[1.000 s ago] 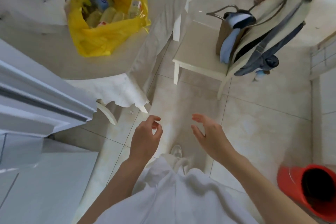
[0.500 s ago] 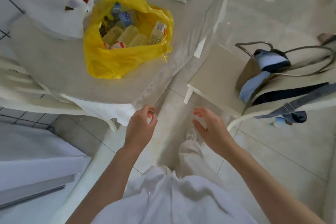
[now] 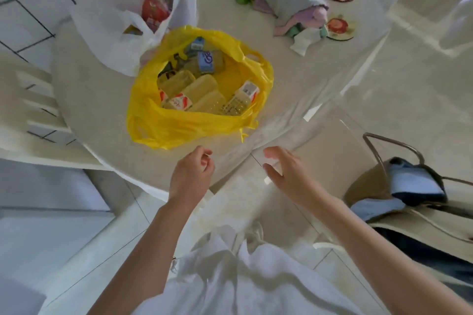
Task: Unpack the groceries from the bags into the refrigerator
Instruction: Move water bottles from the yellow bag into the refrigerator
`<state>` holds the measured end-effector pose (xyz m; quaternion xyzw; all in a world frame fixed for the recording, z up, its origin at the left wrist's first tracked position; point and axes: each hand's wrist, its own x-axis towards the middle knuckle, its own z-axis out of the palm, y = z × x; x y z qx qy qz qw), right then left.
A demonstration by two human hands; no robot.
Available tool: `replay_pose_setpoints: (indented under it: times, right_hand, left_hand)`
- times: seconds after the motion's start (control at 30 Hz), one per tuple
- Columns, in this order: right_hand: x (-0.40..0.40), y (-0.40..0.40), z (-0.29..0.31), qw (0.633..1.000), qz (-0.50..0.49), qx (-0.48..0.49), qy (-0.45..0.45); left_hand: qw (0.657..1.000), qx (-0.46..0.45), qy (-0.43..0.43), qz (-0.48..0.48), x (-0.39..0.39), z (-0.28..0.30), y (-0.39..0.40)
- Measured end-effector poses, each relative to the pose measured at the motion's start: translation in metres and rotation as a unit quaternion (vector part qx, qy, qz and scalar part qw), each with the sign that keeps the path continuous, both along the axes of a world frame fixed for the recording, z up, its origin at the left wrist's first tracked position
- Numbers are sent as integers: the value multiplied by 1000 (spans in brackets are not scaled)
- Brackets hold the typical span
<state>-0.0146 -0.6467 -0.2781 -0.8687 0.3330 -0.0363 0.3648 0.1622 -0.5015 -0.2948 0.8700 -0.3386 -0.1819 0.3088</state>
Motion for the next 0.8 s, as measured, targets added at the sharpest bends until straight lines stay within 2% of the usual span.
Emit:
replay_pose_setpoints:
  times: [0.23, 0.37, 0.53, 0.67, 0.8]
  right_hand:
    - [65, -55, -1, 998, 57, -11, 5]
    - [105, -77, -10, 997, 71, -18, 9]
    - [151, -97, -20, 995, 91, -28, 35]
    - [182, -113, -26, 990, 127, -40, 53]
    - [202, -126, -37, 974, 192, -70, 94]
  left_hand:
    - [999, 7, -7, 40, 51, -4, -43]
    - [998, 29, -39, 29, 85, -5, -72]
    - [999, 32, -36, 16, 115, -10, -102]
    - [996, 82, -26, 5, 131, -28, -111]
    - [988, 147, -7, 52, 137, -42, -109]
